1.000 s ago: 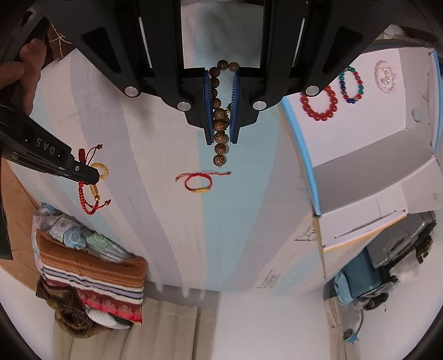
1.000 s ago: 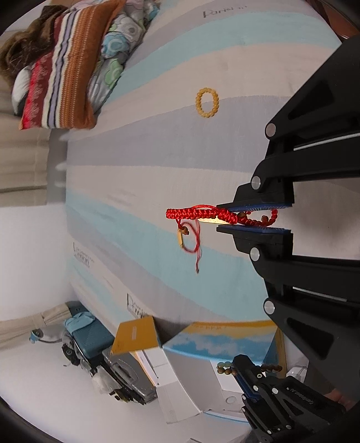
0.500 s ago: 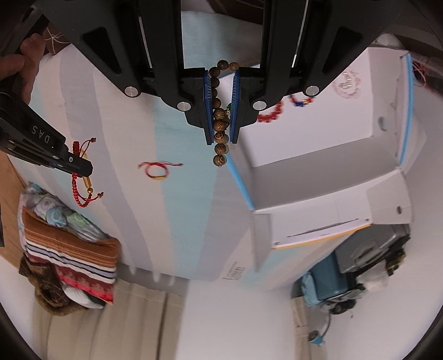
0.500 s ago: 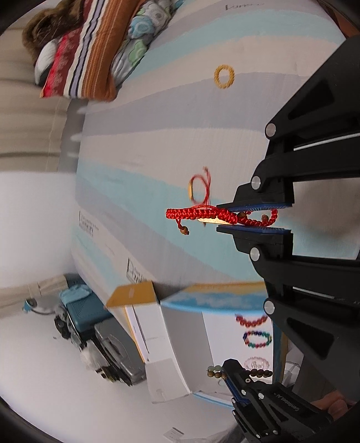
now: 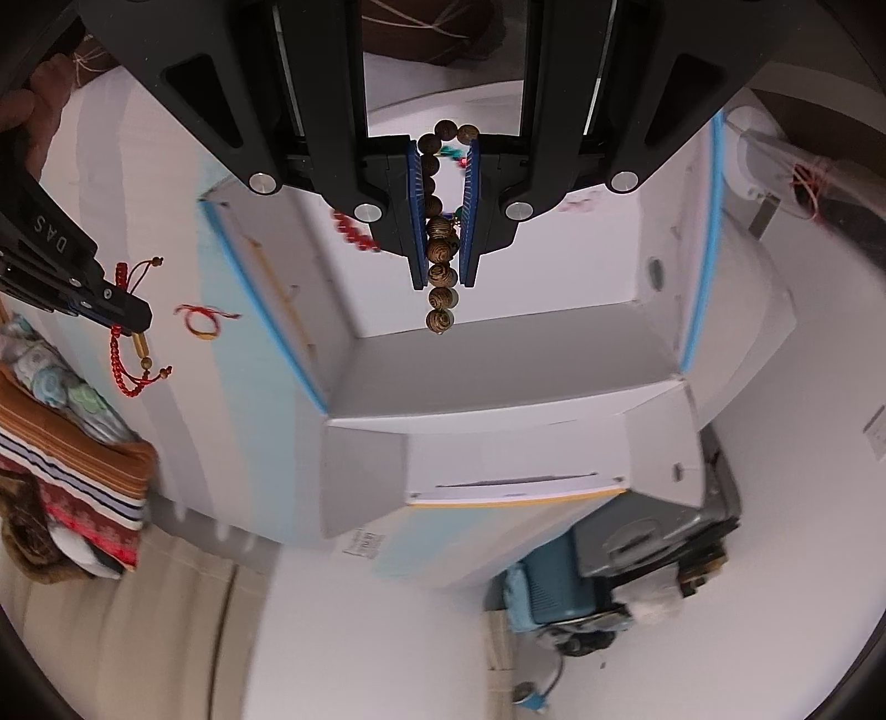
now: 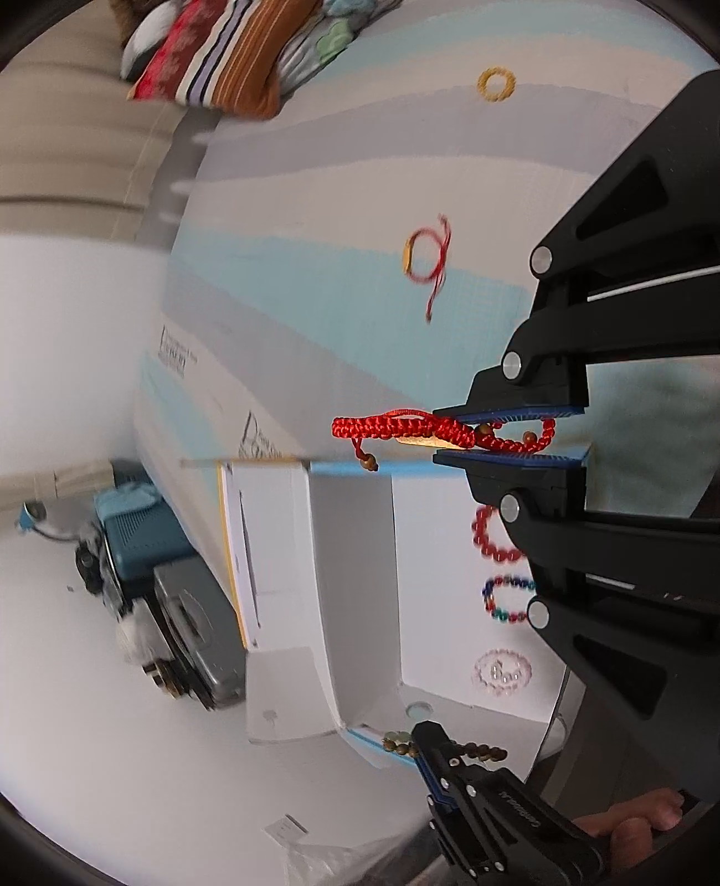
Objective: Organize jewelry
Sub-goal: 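Carry the wooden bead and red string bracelets over the white box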
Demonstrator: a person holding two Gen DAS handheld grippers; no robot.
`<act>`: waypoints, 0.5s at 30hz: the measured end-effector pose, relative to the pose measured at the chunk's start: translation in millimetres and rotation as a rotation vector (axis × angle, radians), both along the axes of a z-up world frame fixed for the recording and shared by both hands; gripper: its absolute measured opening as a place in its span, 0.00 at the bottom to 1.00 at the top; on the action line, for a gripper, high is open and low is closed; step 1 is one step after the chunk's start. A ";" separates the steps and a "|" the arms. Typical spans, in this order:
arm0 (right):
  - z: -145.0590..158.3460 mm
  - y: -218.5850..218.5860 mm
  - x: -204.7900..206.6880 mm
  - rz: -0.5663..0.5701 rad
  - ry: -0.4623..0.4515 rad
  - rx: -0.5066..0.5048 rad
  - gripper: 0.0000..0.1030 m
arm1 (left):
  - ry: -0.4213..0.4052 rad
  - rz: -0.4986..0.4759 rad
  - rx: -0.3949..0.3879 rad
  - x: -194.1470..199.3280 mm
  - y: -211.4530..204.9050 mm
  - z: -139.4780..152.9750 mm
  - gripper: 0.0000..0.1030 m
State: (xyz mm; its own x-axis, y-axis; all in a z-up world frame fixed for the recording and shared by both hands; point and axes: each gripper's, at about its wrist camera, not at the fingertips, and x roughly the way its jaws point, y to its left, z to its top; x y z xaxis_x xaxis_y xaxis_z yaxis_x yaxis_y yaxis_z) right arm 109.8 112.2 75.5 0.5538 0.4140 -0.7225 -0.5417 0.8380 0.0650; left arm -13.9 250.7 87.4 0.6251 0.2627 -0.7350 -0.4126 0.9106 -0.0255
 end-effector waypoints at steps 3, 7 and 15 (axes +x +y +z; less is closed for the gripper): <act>-4.4 20.3 -3.6 0.031 0.005 -0.011 0.08 | 0.005 0.021 -0.009 -5.3 13.0 -3.7 0.10; -11.0 44.7 -8.1 0.070 0.014 -0.031 0.08 | 0.012 0.054 -0.023 -11.4 33.0 -11.1 0.10; -36.7 87.4 -8.8 0.126 0.066 -0.081 0.08 | 0.043 0.090 -0.072 -21.8 64.8 -28.4 0.10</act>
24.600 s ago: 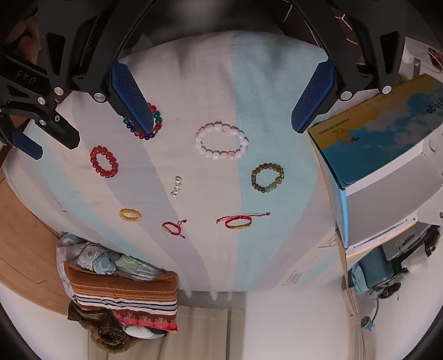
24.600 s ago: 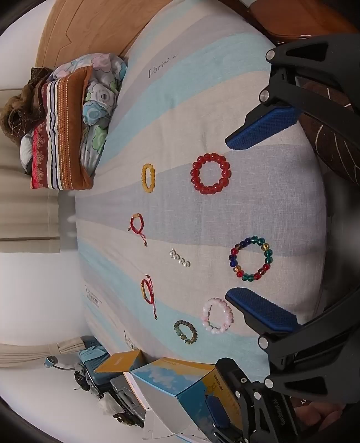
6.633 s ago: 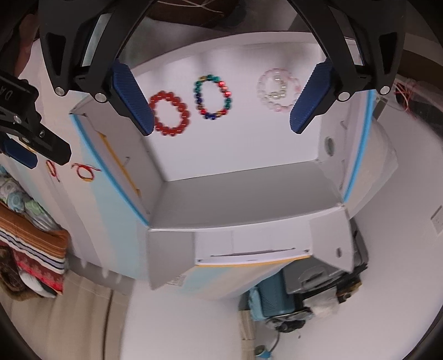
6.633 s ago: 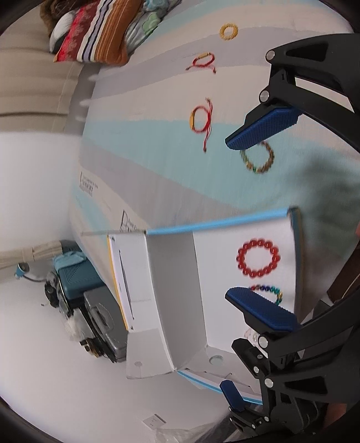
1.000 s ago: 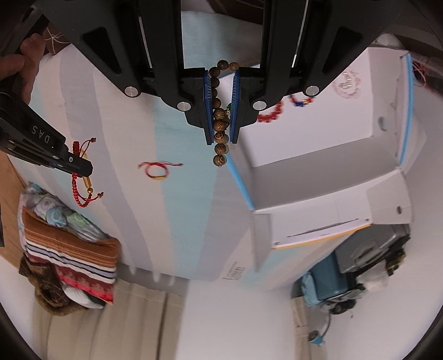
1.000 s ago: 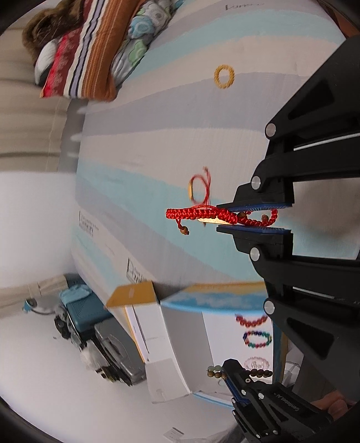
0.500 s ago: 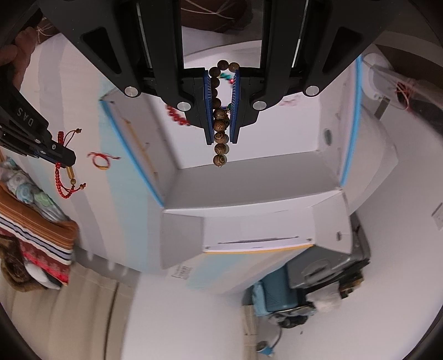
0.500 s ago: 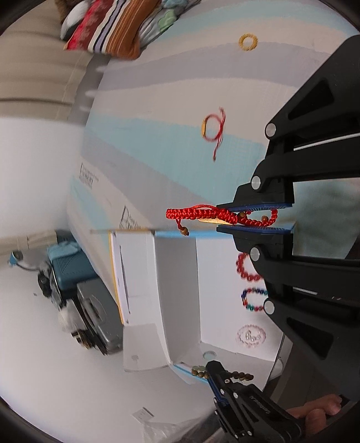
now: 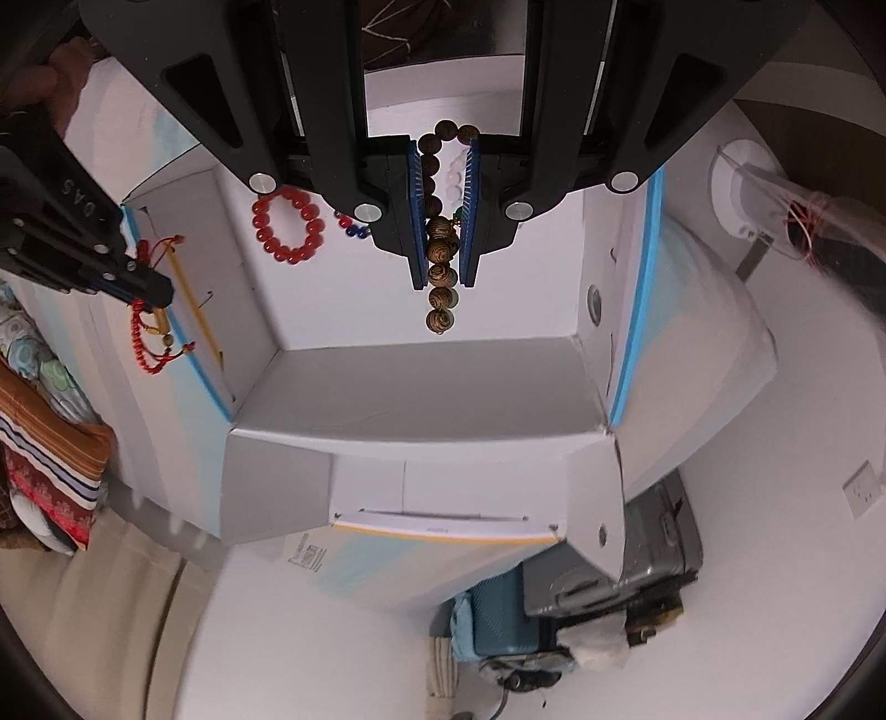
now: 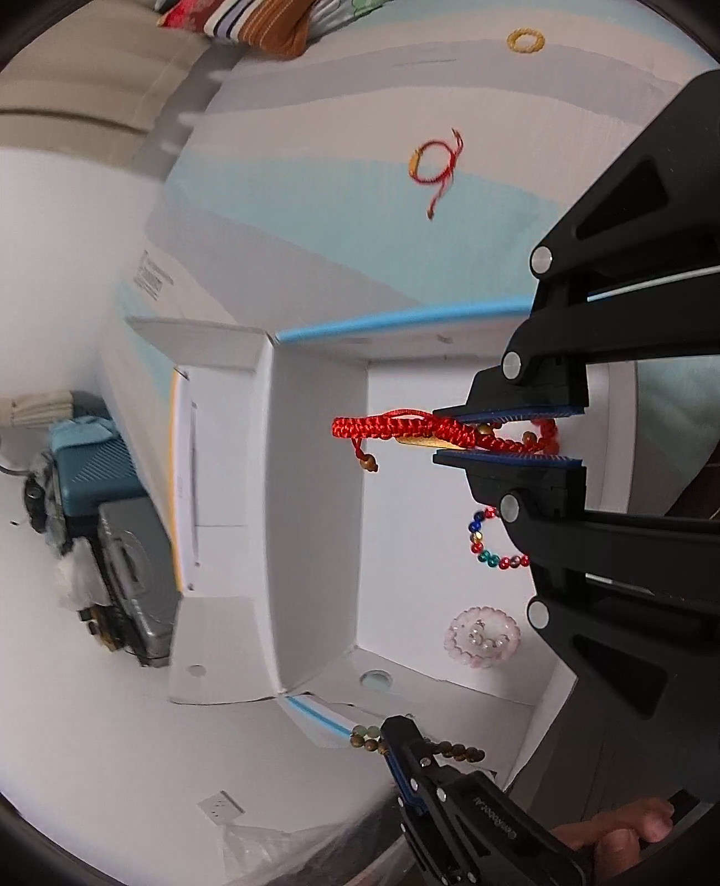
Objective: Organize jewelry
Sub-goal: 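Carry the wooden bead and red string bracelets over the white box, then open both tools to drop the bracelets into the box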
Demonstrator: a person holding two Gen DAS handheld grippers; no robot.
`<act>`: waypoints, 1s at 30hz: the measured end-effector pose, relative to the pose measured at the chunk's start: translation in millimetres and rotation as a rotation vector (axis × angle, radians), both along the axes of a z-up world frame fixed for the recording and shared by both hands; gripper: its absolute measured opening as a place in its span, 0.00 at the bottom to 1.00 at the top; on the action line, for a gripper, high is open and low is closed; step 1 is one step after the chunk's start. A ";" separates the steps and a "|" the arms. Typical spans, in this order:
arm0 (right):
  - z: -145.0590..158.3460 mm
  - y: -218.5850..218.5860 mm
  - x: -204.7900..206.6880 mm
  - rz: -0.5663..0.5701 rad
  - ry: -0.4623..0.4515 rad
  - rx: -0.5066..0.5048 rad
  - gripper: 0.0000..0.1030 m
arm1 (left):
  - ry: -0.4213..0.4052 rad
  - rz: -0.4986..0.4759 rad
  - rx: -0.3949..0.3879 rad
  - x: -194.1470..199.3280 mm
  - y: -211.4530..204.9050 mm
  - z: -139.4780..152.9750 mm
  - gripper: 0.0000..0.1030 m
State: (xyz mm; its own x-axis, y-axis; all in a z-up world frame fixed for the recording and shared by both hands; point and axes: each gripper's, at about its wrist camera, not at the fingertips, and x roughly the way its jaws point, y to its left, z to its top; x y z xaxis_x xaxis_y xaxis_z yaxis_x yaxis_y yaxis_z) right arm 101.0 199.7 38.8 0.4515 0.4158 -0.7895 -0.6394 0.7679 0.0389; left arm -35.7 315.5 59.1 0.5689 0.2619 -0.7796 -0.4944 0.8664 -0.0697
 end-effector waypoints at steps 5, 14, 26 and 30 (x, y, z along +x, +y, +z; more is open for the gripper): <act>-21.6 17.0 4.0 0.013 0.056 -0.037 0.08 | 0.034 0.015 -0.017 -1.8 13.2 -13.6 0.10; -50.9 30.2 11.0 0.012 0.125 -0.090 0.08 | 0.106 0.022 -0.035 3.3 20.5 -37.0 0.10; -53.8 30.6 13.5 -0.003 0.144 -0.086 0.12 | 0.112 0.028 -0.037 2.6 20.3 -40.1 0.12; -49.2 26.4 14.0 -0.020 0.133 -0.073 0.41 | 0.115 0.041 -0.031 1.8 20.8 -38.9 0.29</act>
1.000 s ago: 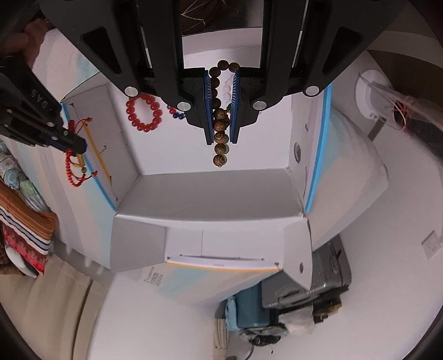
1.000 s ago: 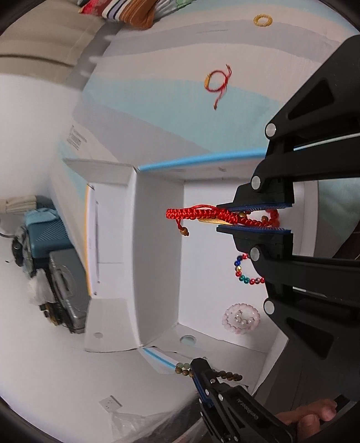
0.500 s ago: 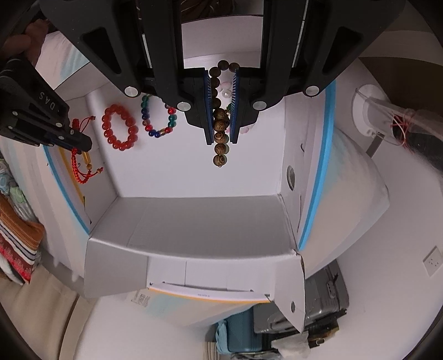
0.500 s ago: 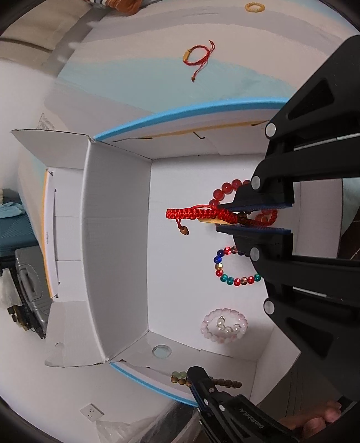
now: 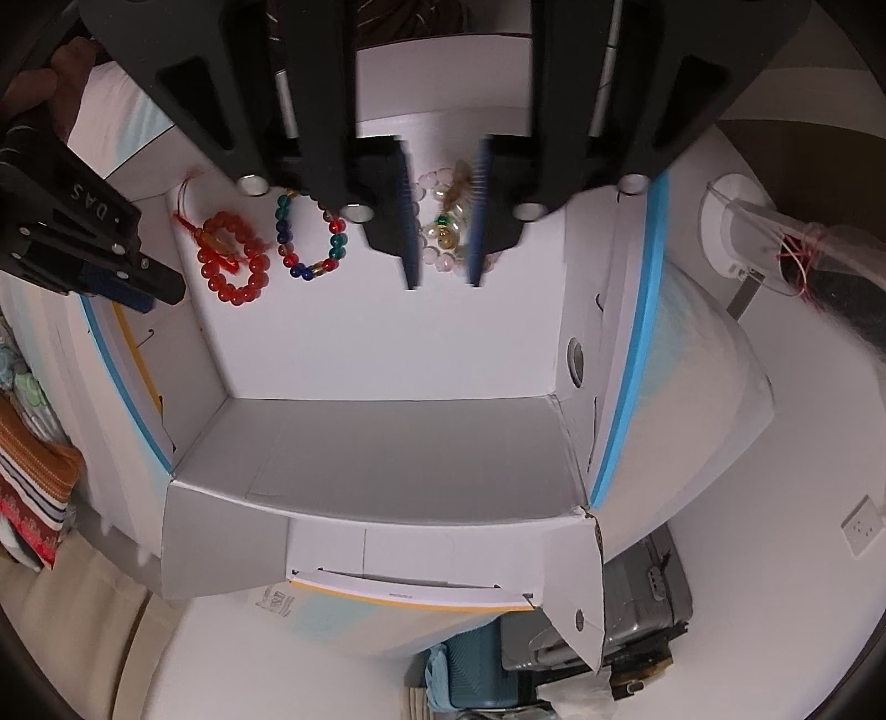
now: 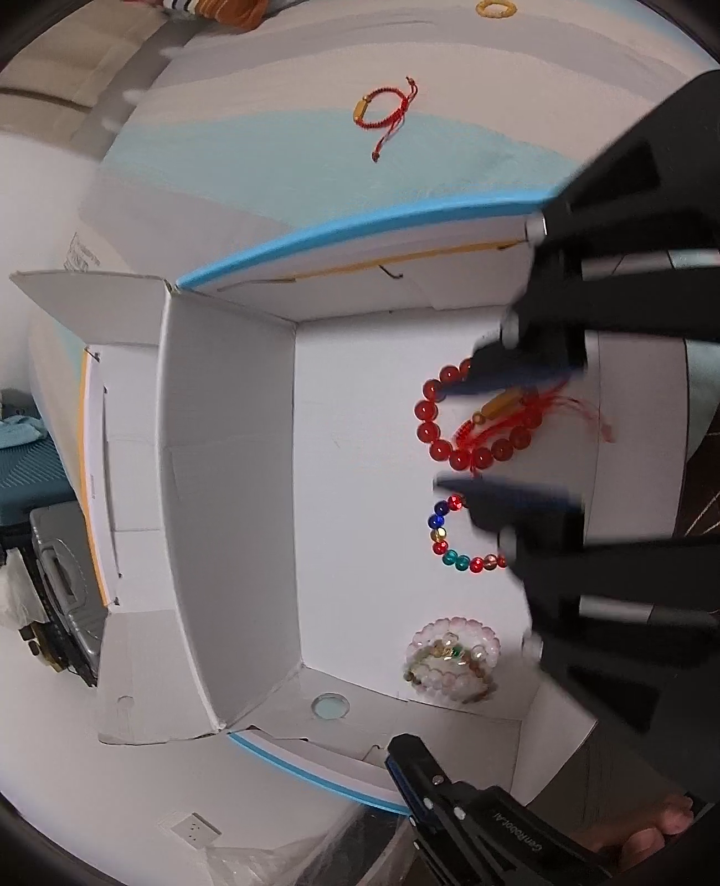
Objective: Organize jewelry
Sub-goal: 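Open both tools to drop the bracelets into the box, then move both tools back to the last bracelets on the bed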
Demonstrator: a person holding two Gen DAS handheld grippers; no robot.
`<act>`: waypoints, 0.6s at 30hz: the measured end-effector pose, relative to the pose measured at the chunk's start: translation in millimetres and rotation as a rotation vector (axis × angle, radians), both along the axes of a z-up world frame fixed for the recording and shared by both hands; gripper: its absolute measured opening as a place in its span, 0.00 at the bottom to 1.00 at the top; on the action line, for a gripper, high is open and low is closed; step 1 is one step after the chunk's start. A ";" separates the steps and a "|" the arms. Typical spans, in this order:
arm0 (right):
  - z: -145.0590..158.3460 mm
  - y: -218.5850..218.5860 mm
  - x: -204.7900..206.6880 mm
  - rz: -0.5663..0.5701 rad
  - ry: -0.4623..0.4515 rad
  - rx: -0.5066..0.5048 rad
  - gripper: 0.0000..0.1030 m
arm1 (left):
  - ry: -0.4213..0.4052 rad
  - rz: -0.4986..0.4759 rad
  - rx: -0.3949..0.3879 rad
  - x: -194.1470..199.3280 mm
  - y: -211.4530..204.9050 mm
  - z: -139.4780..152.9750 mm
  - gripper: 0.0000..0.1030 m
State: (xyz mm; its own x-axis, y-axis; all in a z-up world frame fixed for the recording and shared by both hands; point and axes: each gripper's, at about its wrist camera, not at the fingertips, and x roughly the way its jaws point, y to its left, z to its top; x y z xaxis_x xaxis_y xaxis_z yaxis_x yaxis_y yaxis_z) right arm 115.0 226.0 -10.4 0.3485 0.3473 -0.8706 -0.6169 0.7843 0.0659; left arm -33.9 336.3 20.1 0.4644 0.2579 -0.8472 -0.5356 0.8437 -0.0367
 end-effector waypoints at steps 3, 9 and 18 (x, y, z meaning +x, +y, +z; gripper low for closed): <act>6.4 -3.3 -2.0 -0.004 -0.021 0.018 0.50 | -0.011 0.011 0.023 -1.8 -2.4 3.9 0.45; 20.5 -10.8 -7.3 -0.008 -0.056 0.054 0.72 | -0.024 0.017 0.072 -1.7 -10.2 11.1 0.71; 40.3 -34.2 -11.4 -0.058 -0.132 0.099 0.92 | -0.057 -0.004 0.096 3.7 -28.3 23.0 0.91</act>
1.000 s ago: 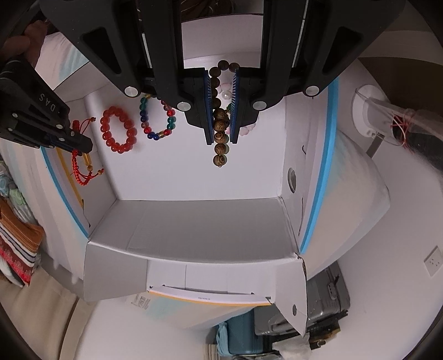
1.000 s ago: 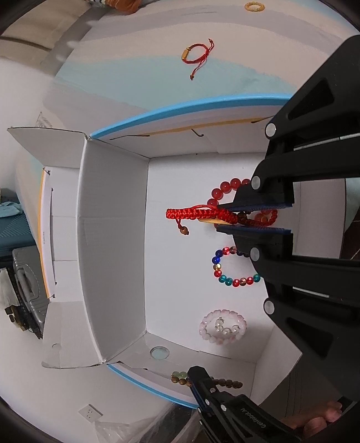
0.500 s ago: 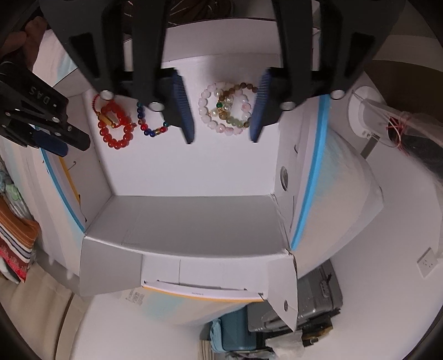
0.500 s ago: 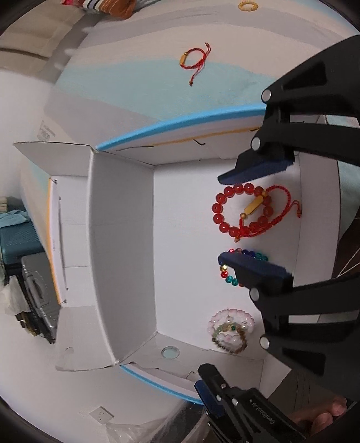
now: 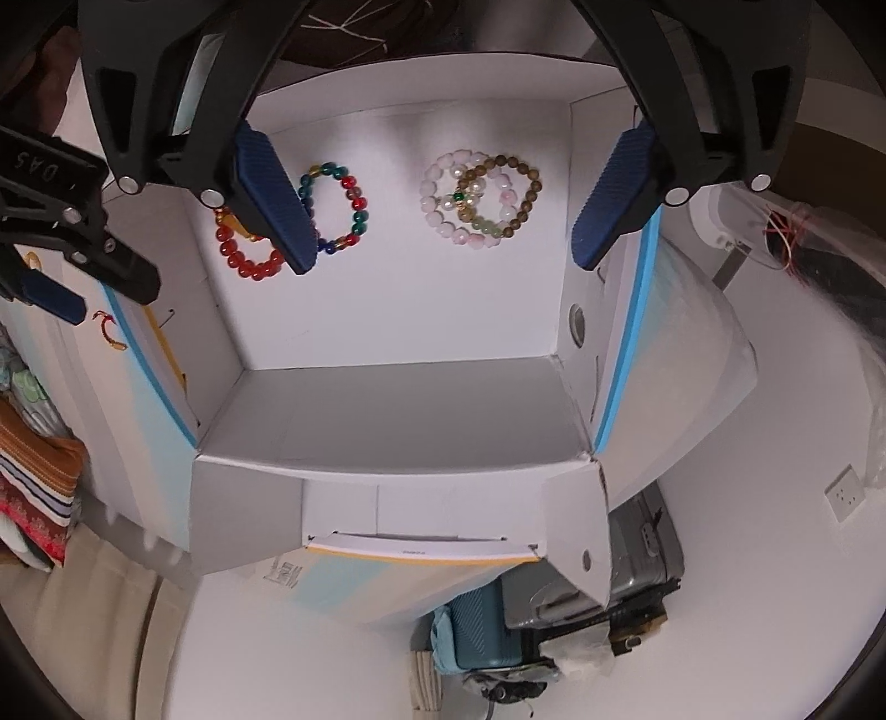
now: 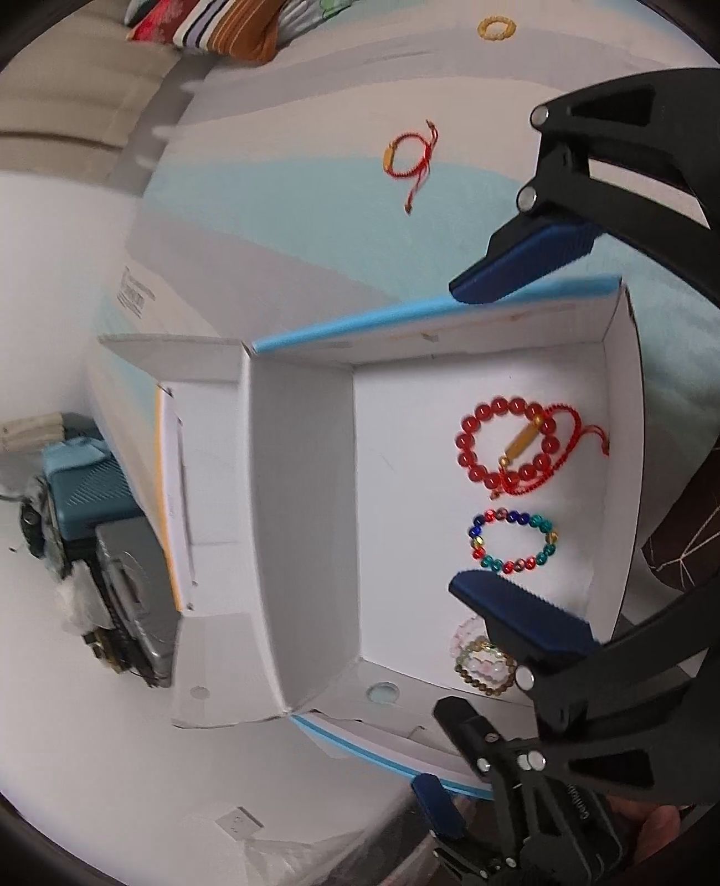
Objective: Organize jewelry
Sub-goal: 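Move both tools back to the last bracelets on the bed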
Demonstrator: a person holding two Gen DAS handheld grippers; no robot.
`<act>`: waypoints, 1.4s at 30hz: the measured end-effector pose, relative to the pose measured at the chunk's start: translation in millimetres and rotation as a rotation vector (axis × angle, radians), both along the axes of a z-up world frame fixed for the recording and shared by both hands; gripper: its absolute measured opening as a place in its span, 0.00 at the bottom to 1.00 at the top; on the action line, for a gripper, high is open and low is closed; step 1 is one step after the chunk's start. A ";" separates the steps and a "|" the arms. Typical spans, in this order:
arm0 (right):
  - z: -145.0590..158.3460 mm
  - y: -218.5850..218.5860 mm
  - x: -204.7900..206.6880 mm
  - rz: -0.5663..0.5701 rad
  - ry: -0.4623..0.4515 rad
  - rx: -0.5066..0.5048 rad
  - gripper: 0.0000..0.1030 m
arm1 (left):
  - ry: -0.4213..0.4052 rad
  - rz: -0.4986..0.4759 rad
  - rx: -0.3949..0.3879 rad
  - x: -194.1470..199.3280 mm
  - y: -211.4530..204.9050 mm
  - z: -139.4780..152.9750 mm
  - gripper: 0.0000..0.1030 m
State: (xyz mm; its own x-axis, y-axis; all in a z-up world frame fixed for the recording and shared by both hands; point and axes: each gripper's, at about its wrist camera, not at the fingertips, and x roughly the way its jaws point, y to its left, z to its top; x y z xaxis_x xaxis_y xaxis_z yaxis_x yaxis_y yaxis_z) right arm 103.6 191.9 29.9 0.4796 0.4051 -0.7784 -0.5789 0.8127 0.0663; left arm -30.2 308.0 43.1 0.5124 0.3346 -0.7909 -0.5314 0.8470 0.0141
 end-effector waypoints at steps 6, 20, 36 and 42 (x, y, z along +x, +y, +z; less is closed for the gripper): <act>9.2 -26.4 6.4 -0.044 -0.030 0.021 0.93 | 0.001 -0.023 0.005 10.2 -18.7 1.6 0.94; 18.2 -129.9 31.4 -0.180 -0.071 0.030 0.93 | -0.091 -0.186 -0.002 51.3 -105.8 21.6 0.94; -0.2 -305.3 53.3 -0.430 -0.064 0.016 0.93 | -0.139 -0.402 -0.039 120.3 -235.4 18.0 0.94; -17.1 -349.0 70.6 -0.494 -0.053 -0.010 0.93 | -0.144 -0.484 -0.041 158.6 -271.6 5.8 0.94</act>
